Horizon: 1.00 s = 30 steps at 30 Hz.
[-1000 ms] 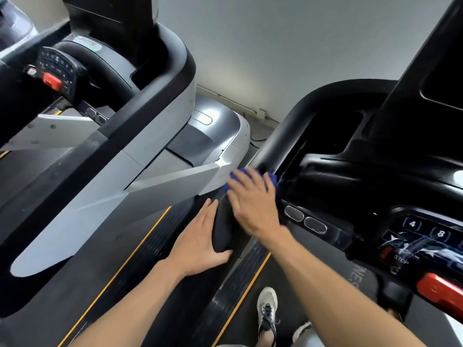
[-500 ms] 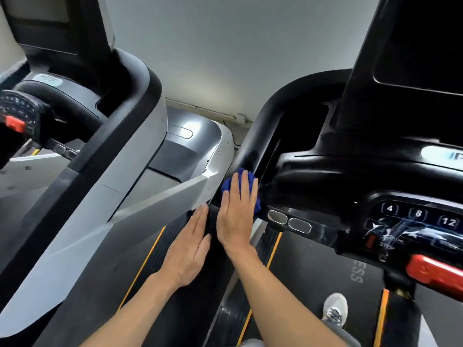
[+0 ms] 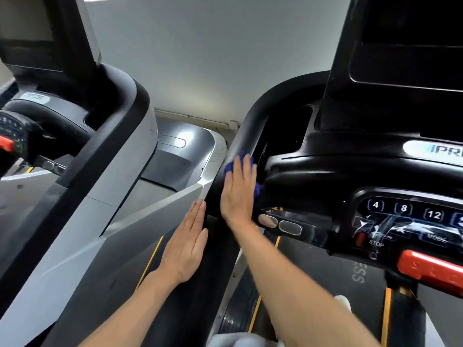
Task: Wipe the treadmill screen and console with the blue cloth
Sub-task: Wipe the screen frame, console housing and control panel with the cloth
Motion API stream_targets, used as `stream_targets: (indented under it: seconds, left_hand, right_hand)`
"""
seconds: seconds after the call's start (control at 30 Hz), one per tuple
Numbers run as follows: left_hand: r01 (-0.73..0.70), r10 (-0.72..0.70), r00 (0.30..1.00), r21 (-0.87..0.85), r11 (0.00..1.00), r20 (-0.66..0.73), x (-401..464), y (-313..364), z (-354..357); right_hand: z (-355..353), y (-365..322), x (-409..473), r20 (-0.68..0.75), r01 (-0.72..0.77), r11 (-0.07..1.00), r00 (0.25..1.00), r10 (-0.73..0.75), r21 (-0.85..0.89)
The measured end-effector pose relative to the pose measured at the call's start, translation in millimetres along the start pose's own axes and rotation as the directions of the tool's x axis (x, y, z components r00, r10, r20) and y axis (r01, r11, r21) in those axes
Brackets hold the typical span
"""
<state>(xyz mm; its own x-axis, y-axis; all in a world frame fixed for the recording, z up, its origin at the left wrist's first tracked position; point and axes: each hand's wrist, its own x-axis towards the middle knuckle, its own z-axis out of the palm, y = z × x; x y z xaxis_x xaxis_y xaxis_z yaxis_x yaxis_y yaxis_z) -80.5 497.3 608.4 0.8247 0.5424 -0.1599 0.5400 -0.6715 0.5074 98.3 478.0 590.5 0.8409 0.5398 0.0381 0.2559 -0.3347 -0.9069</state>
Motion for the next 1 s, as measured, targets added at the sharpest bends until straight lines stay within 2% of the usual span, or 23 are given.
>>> stream_targets:
  seconds: [0.1,0.2,0.27,0.33,0.43,0.5,0.57,0.63,0.67,0.7,0.73,0.77,0.8,0.83,0.87,0.9,1.0]
  left_hand:
    - [0.002,-0.002,1.000,0.045,0.999,-0.008,-2,2,1]
    - [0.034,-0.034,0.999,0.083,0.996,-0.011,0,5,3]
    - [0.034,-0.031,0.999,0.161,0.986,-0.027,7,9,3]
    - [-0.018,0.031,0.999,0.282,0.959,-0.042,19,15,5]
    - [-0.067,0.097,0.994,0.437,0.897,-0.047,39,31,11]
    - [-0.042,0.080,0.995,0.470,0.881,-0.061,47,42,16]
    - [-0.016,0.060,0.996,0.499,0.867,-0.072,49,48,19]
    - [-0.001,0.055,0.994,0.516,0.857,-0.090,48,51,20]
    - [0.009,0.053,0.993,0.513,0.858,-0.106,47,53,22]
    - [0.022,0.047,0.991,0.508,0.861,-0.122,47,56,23]
    - [0.038,0.038,0.990,0.506,0.862,-0.139,47,59,25]
    - [0.060,0.023,0.987,0.505,0.861,-0.158,47,62,28]
    - [0.088,0.004,0.984,0.503,0.860,-0.180,46,65,30]
    - [0.117,-0.016,0.980,0.501,0.857,-0.201,45,68,32]
    - [0.142,-0.035,0.976,0.502,0.853,-0.216,44,70,34]
    - [0.162,-0.051,0.973,0.506,0.847,-0.226,43,71,37]
    - [0.200,-0.079,0.965,0.508,0.838,-0.250,41,74,44]
  right_hand:
    - [-9,-1,45,-0.020,-0.167,0.981,0.985,0.170,0.101]
    - [-5,-17,17,-0.071,-0.197,0.973,0.976,0.207,0.124]
    - [-7,-21,-20,0.009,-0.206,0.962,0.978,0.208,0.181]
    - [-23,-12,-42,0.145,-0.250,0.945,0.964,0.223,0.210]
    - [-73,-1,-20,0.225,-0.373,0.898,0.919,0.324,0.235]
    - [-115,-4,19,0.142,-0.338,0.922,0.938,0.315,0.190]
    - [-156,-15,57,0.104,-0.217,0.971,0.973,0.207,0.097]
    - [-178,-24,83,0.185,0.002,0.998,0.983,0.008,-0.055]
    - [-181,-23,93,0.284,0.147,0.982,0.953,-0.108,-0.120]
    - [-180,-18,101,0.424,0.303,0.941,0.880,-0.215,-0.152]
    - [-177,-11,108,0.594,0.483,0.858,0.746,-0.301,-0.172]
    - [-171,4,114,0.771,0.689,0.711,0.526,-0.359,-0.139]
    - [-169,24,121,0.903,0.878,0.476,0.247,-0.353,-0.054]
    - [-169,45,133,0.952,0.972,0.222,-0.012,-0.306,0.083]
    - [-174,56,142,0.959,0.981,0.038,-0.178,-0.222,0.191]
    - [-180,61,149,0.954,0.964,-0.055,-0.264,-0.140,0.259]
    - [-190,57,157,0.927,0.926,-0.137,-0.364,-0.088,0.351]
